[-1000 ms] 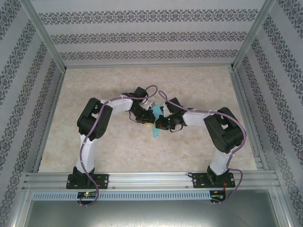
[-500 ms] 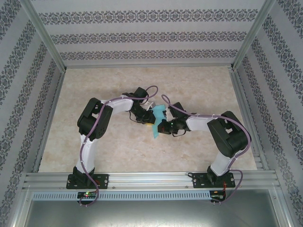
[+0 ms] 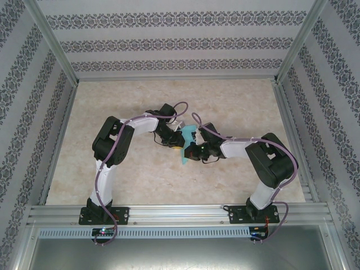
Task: Fold a paper plane with a square sheet of paper (pick it up from the middle)
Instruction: Third fold the triangle at the center of the table.
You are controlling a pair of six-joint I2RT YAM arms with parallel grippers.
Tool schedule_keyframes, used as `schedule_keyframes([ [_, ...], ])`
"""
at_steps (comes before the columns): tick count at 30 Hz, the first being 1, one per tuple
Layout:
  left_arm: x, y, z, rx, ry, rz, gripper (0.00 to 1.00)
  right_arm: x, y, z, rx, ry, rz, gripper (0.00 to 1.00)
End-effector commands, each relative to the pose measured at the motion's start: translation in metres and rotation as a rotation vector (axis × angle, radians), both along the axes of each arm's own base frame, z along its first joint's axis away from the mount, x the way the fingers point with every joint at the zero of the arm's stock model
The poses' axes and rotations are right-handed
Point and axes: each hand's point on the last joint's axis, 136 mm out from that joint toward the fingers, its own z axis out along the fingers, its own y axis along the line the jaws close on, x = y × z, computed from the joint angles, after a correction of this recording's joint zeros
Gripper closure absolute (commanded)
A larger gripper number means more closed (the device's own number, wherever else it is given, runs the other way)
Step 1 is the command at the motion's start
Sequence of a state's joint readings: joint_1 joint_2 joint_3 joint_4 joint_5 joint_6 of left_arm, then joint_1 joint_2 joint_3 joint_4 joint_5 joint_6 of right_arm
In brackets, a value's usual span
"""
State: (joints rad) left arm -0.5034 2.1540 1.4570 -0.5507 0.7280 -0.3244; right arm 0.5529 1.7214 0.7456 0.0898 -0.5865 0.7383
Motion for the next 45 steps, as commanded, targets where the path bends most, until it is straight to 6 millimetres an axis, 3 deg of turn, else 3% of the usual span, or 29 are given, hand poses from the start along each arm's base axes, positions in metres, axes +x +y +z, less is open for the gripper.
schedule_keyframes([
  [1, -0.02, 0.02, -0.044, 0.155, 0.076, -0.017, 0.83, -0.009, 0.008, -0.003, 0.017, 0.022, 0.022, 1.0],
  [11, -0.021, 0.022, -0.049, 0.167, 0.081, -0.027, 0.83, -0.033, -0.005, -0.02, -0.058, 0.07, 0.034, 1.0],
  [28, -0.021, 0.023, -0.05, 0.176, 0.081, -0.031, 0.83, -0.062, -0.002, -0.017, -0.113, 0.074, 0.09, 0.99],
  [34, -0.02, 0.022, -0.048, 0.17, 0.079, -0.031, 0.83, -0.03, -0.011, 0.012, -0.067, -0.023, -0.011, 0.99],
  [41, -0.02, 0.022, -0.048, 0.169, 0.077, -0.033, 0.83, -0.004, -0.004, 0.015, -0.026, -0.033, -0.058, 0.99],
  [45, -0.02, 0.022, -0.047, 0.168, 0.076, -0.035, 0.83, -0.003, 0.006, 0.007, -0.024, -0.013, -0.029, 0.99],
])
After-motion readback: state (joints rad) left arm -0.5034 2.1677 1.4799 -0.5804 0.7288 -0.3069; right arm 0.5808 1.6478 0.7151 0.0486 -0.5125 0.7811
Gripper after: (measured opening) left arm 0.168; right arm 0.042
